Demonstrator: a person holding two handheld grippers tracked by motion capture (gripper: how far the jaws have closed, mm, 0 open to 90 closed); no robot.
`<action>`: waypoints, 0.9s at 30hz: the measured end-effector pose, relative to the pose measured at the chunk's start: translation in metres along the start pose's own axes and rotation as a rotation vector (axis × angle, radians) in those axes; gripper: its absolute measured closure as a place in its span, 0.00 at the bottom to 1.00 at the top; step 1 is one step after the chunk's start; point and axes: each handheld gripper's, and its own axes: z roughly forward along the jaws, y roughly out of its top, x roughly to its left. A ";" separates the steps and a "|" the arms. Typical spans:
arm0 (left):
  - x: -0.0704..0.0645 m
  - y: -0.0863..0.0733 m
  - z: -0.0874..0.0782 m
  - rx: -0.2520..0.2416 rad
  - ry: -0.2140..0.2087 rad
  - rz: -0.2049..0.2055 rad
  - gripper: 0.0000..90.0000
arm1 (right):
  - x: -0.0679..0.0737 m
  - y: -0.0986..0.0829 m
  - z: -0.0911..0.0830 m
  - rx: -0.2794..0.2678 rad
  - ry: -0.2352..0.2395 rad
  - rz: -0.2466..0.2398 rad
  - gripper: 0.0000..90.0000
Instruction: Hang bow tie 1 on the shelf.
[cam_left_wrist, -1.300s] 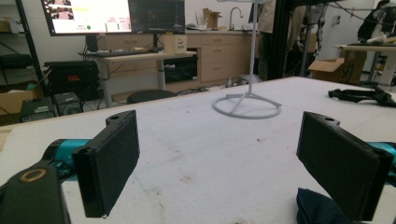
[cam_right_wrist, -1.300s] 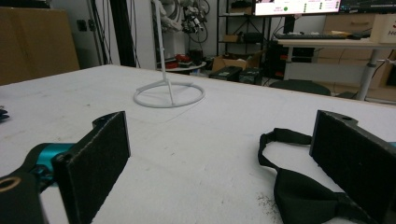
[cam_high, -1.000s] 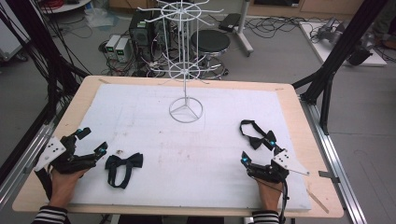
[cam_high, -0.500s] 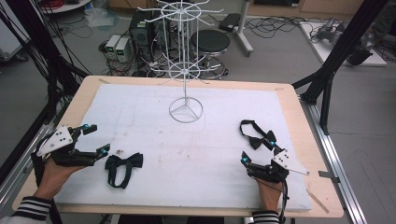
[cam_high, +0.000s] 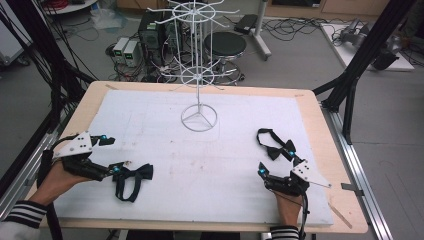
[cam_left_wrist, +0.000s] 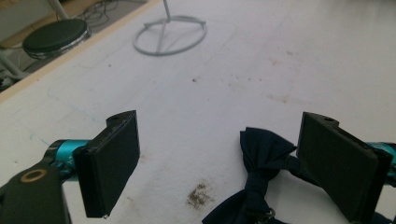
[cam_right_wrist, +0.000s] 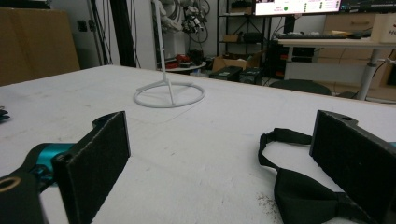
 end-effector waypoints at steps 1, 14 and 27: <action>0.000 0.001 0.002 0.018 -0.006 0.008 0.16 | 0.000 0.000 0.000 0.000 0.000 0.001 0.05; -0.002 0.012 0.024 0.213 -0.103 0.071 0.17 | 0.000 0.000 0.000 -0.003 -0.001 0.001 0.05; -0.005 0.007 0.040 0.338 -0.145 0.114 0.22 | 0.000 0.000 0.000 -0.001 -0.001 0.006 0.05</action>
